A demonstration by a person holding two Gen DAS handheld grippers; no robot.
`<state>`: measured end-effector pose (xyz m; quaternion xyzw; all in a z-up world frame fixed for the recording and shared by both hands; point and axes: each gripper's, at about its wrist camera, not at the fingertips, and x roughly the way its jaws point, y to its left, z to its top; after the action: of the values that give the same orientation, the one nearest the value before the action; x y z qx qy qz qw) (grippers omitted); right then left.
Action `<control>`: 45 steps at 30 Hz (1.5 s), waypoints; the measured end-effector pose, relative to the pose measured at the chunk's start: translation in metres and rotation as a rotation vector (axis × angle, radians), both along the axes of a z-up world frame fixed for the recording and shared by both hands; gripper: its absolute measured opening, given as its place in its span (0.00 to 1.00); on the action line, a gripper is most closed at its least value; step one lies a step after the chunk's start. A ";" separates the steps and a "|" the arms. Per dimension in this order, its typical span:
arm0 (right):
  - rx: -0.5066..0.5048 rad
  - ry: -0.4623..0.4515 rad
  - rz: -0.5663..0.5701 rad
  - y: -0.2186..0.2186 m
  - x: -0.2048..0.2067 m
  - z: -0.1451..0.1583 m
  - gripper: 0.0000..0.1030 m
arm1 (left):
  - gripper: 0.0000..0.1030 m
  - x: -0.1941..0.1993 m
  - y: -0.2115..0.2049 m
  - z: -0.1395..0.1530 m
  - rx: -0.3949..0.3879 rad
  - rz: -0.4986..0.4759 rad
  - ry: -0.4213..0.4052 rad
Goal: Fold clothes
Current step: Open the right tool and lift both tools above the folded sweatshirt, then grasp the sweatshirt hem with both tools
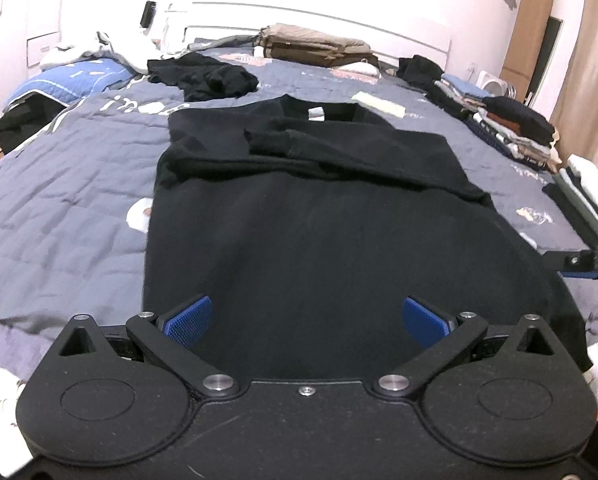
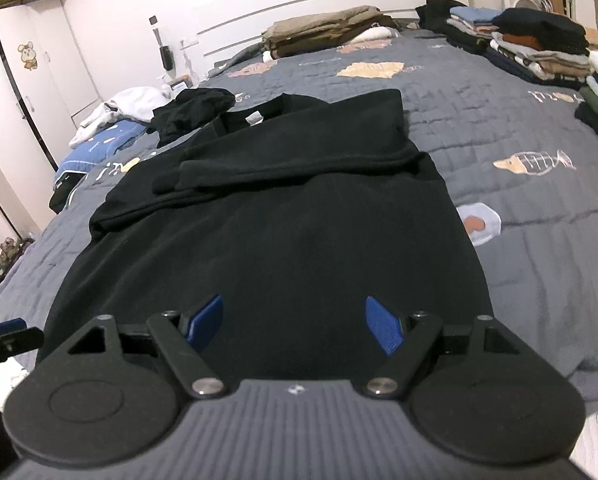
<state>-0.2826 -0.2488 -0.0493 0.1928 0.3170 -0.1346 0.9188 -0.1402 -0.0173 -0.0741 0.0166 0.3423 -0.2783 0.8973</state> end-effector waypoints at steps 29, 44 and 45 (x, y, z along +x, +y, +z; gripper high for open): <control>0.147 0.358 0.015 -0.086 -0.064 -0.027 0.76 | 0.85 -0.012 0.077 -0.039 0.128 0.090 0.295; 0.246 0.429 0.150 -0.074 -0.046 -0.057 0.60 | 0.34 -0.009 0.070 -0.061 0.087 0.047 0.395; 0.256 0.408 0.137 -0.074 -0.048 -0.056 0.42 | 0.24 -0.009 0.071 -0.060 0.067 0.044 0.400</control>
<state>-0.3309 -0.3230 -0.1055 0.2547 0.5229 -0.0671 0.8107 -0.1494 0.0539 -0.1337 -0.0165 0.5230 -0.2447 0.8163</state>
